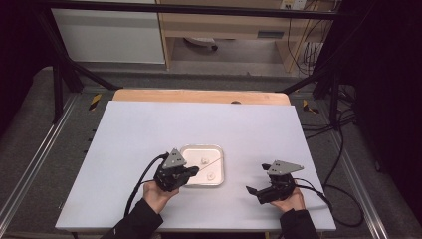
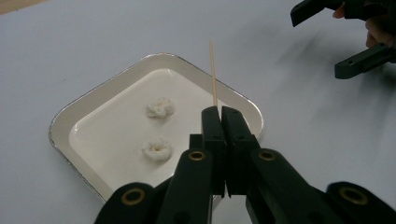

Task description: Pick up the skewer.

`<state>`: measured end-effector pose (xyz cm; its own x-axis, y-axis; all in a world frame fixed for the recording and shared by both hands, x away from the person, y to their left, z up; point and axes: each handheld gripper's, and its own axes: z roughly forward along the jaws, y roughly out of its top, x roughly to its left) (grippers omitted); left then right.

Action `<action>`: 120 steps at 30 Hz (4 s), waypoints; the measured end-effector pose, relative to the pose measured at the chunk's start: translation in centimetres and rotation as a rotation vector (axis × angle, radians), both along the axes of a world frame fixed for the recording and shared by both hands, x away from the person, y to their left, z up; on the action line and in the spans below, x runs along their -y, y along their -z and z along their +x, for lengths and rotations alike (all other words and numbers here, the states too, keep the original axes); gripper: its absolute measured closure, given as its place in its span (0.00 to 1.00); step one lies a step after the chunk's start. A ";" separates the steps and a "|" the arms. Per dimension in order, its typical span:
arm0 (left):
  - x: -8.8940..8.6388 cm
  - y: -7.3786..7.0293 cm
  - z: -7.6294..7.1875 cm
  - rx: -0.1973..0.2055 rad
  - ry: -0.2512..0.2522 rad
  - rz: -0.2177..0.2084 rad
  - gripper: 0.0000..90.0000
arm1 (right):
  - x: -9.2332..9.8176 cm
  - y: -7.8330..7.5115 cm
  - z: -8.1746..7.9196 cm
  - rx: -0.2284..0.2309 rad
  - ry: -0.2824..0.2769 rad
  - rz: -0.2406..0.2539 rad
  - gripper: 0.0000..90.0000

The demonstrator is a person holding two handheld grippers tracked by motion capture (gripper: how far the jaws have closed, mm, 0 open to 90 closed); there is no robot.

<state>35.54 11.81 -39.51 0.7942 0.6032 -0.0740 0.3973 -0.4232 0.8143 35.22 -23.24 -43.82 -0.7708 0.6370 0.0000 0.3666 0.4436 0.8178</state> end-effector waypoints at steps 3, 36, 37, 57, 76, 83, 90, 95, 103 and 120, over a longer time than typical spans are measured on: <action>0.2 -0.1 0.1 -0.006 0.015 -0.001 0.99 | -0.7 -0.3 0.1 0.021 -0.011 -0.029 0.02; 3.7 -0.7 -0.1 -0.034 0.181 0.044 0.99 | -5.7 -2.6 -1.2 0.270 -0.165 -0.389 0.12; 3.9 -0.7 -0.2 -0.034 0.184 0.042 0.99 | -5.8 -2.6 -1.2 0.275 -0.170 -0.400 0.12; 5.5 -0.8 -0.3 -0.049 0.246 0.088 0.99 | -6.4 -1.5 -1.7 0.415 -0.306 -0.556 0.51; 6.1 -0.6 -0.4 -0.056 0.279 0.112 0.99 | -6.3 -1.0 -2.0 0.512 -0.418 -0.657 0.82; 6.0 -0.6 -0.4 -0.058 0.281 0.117 0.99 | -6.2 -0.9 -2.0 0.529 -0.443 -0.686 0.89; 6.0 -0.6 -0.3 -0.058 0.283 0.121 0.99 | -6.1 -1.0 -2.0 0.545 -0.464 -0.692 0.96; 5.9 -0.6 -0.2 -0.068 0.280 0.116 0.99 | -6.1 -1.0 -2.1 0.554 -0.484 -0.707 0.98; 6.0 -0.6 0.4 -0.118 0.277 0.146 0.95 | -6.1 -1.1 -2.2 0.560 -0.500 -0.730 0.99; 9.0 -0.1 1.2 -0.132 0.309 0.428 0.74 | -6.9 -1.2 -2.1 0.562 -0.531 -0.822 0.99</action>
